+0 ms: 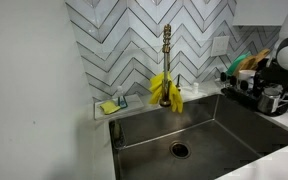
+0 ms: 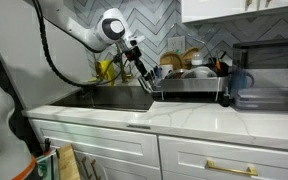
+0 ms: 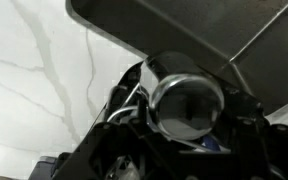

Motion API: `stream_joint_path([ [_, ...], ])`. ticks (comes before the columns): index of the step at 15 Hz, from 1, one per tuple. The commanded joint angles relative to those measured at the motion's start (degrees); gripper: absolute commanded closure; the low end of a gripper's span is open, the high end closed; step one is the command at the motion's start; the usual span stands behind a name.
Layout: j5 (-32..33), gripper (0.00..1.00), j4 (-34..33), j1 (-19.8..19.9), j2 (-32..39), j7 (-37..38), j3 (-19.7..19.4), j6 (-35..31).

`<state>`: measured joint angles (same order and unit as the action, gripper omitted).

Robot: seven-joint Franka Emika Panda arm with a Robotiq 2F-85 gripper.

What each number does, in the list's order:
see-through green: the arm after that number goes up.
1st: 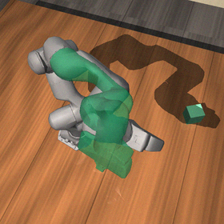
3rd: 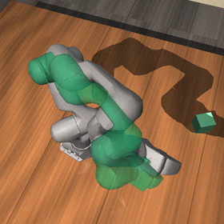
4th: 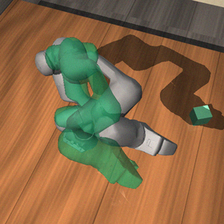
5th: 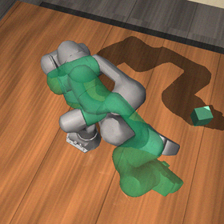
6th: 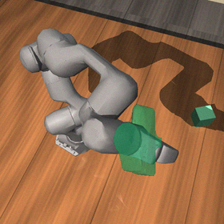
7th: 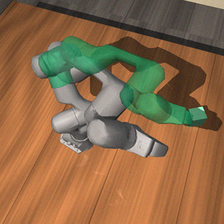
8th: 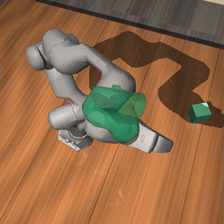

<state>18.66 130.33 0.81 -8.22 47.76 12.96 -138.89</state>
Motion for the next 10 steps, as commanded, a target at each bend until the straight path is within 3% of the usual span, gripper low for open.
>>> stream_joint_path([
  [1, 1.4, 0.59, 0.2, -1.3, -2.1, 3.6, -0.6, 0.5],
  [7, 2.0, 0.59, -0.1, -0.7, -3.4, 5.7, -0.5, 0.5],
  [8, 0.9, 0.54, 0.0, -0.9, -3.4, 5.5, -0.7, 0.1],
  [9, -0.2, 0.12, 0.0, -1.3, -3.4, 4.5, -0.8, 0.4],
  [10, -0.6, 0.16, 0.0, -1.4, -3.4, 4.4, -0.7, 0.7],
])
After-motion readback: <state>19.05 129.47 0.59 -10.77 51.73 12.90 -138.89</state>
